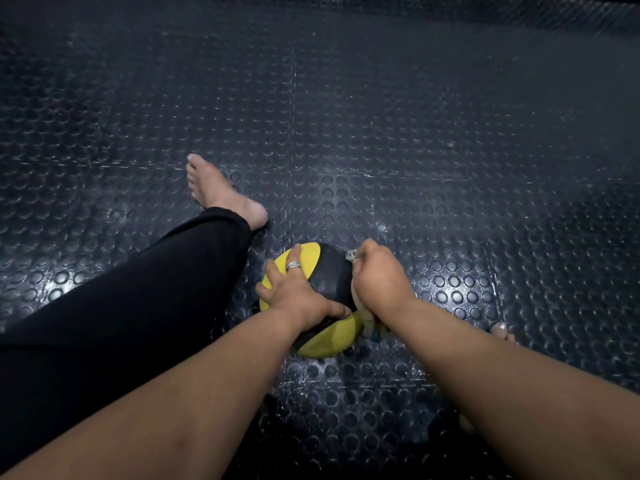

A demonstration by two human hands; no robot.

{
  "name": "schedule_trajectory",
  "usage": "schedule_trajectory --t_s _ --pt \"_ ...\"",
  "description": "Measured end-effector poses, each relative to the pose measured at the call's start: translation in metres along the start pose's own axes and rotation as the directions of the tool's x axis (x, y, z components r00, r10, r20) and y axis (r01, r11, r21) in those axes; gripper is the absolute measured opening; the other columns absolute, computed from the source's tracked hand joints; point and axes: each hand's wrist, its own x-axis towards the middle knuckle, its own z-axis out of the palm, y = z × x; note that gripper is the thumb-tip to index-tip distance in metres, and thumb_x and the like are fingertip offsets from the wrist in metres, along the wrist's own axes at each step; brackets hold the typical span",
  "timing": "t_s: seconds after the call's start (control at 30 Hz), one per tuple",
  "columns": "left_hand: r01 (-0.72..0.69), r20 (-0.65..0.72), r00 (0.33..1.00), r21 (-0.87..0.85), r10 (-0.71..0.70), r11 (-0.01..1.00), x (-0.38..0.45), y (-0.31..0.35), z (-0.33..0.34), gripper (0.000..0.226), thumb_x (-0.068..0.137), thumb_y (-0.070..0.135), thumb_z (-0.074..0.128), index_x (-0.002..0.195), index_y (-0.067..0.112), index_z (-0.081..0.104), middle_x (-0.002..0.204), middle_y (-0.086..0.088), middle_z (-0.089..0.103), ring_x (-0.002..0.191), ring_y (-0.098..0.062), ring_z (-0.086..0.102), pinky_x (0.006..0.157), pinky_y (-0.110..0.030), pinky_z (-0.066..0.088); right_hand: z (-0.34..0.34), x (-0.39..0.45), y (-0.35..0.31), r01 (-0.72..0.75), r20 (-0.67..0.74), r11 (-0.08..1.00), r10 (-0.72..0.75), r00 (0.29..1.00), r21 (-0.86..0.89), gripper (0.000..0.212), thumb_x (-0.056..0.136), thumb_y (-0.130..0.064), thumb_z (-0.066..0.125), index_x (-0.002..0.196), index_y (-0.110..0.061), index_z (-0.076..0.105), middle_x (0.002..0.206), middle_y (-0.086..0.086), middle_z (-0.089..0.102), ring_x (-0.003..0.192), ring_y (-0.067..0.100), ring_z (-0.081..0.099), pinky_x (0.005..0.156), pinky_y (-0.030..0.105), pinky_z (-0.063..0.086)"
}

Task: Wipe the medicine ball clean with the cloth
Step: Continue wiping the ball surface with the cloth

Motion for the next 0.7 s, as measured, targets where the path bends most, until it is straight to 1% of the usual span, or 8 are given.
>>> schedule_trajectory --t_s 0.07,0.17,0.33,0.43,0.53,0.57,0.67,0.7 --pt "-0.001 0.004 1.0 -0.004 0.001 1.0 0.003 -0.004 -0.004 0.136 0.054 0.04 0.093 0.151 0.046 0.0 0.16 -0.002 -0.009 0.145 -0.04 0.007 0.117 -0.05 0.023 0.0 -0.004 -0.006 0.063 0.029 0.998 -0.063 0.998 0.01 0.017 0.095 -0.017 0.041 0.104 -0.008 0.053 0.106 0.014 0.054 0.098 0.031 0.052 0.081 0.037 0.042" --pt "-0.009 -0.001 1.0 -0.01 0.009 1.0 0.004 -0.008 -0.005 0.132 0.056 0.038 0.092 0.151 0.047 0.0 0.161 -0.002 -0.008 0.145 -0.039 0.009 0.117 -0.049 0.024 0.006 -0.021 -0.009 0.185 0.014 0.982 -0.186 0.983 0.023 0.013 0.094 -0.018 0.043 0.1 -0.01 0.053 0.101 0.01 0.053 0.094 0.027 0.051 0.079 0.036 0.04" --pt "-0.002 -0.002 1.0 -0.006 0.002 1.0 -0.001 -0.005 -0.001 0.135 0.054 0.039 0.093 0.151 0.047 -0.001 0.16 -0.002 -0.011 0.145 -0.04 0.005 0.117 -0.049 0.023 0.007 -0.003 -0.002 -0.122 -0.009 0.984 0.124 0.992 0.129 0.014 0.094 -0.016 0.043 0.1 -0.008 0.053 0.098 0.012 0.058 0.09 0.026 0.053 0.068 0.028 0.034" --pt "-0.008 0.006 1.0 -0.029 0.008 1.0 0.003 -0.008 -0.005 0.133 0.056 0.036 0.093 0.15 0.048 0.0 0.161 -0.001 -0.01 0.145 -0.038 0.006 0.117 -0.049 0.024 0.006 -0.018 -0.008 0.072 -0.022 0.994 -0.07 0.997 0.08 0.012 0.092 -0.016 0.047 0.099 -0.009 0.055 0.099 0.009 0.055 0.091 0.026 0.053 0.076 0.034 0.042" --pt "-0.015 0.008 1.0 -0.027 0.015 1.0 0.007 -0.012 -0.007 0.134 0.054 0.039 0.093 0.15 0.048 0.0 0.161 0.001 -0.009 0.145 -0.038 0.009 0.117 -0.048 0.024 0.005 -0.029 -0.005 0.263 0.025 0.965 -0.263 0.964 0.007 0.01 0.091 -0.018 0.05 0.097 -0.011 0.055 0.098 0.008 0.052 0.088 0.028 0.051 0.074 0.038 0.043" --pt "-0.016 0.011 1.0 -0.021 0.016 1.0 0.008 -0.012 -0.007 0.136 0.053 0.04 0.093 0.151 0.047 -0.001 0.161 0.002 -0.009 0.145 -0.038 0.009 0.117 -0.049 0.024 0.005 -0.023 -0.003 0.251 0.024 0.968 -0.25 0.968 -0.006 0.011 0.091 -0.019 0.05 0.097 -0.011 0.054 0.098 0.008 0.052 0.088 0.028 0.051 0.073 0.037 0.043" --pt "-0.007 0.023 1.0 -0.007 0.007 1.0 0.01 -0.011 -0.01 0.138 0.052 0.042 0.094 0.151 0.047 -0.002 0.161 0.0 -0.009 0.145 -0.038 0.009 0.117 -0.05 0.023 0.002 0.002 -0.007 0.029 0.014 0.996 -0.03 0.999 0.088 0.013 0.093 -0.018 0.047 0.1 -0.011 0.055 0.102 0.009 0.055 0.086 0.023 0.051 0.071 0.03 0.039" --pt "-0.007 0.024 1.0 -0.01 0.007 1.0 0.011 -0.012 -0.011 0.138 0.052 0.041 0.094 0.151 0.047 -0.002 0.161 0.0 -0.009 0.145 -0.038 0.009 0.117 -0.049 0.024 0.002 0.005 -0.011 0.01 0.015 0.996 -0.012 1.0 0.094 0.013 0.093 -0.018 0.047 0.101 -0.012 0.056 0.104 0.009 0.055 0.087 0.023 0.052 0.071 0.029 0.039"
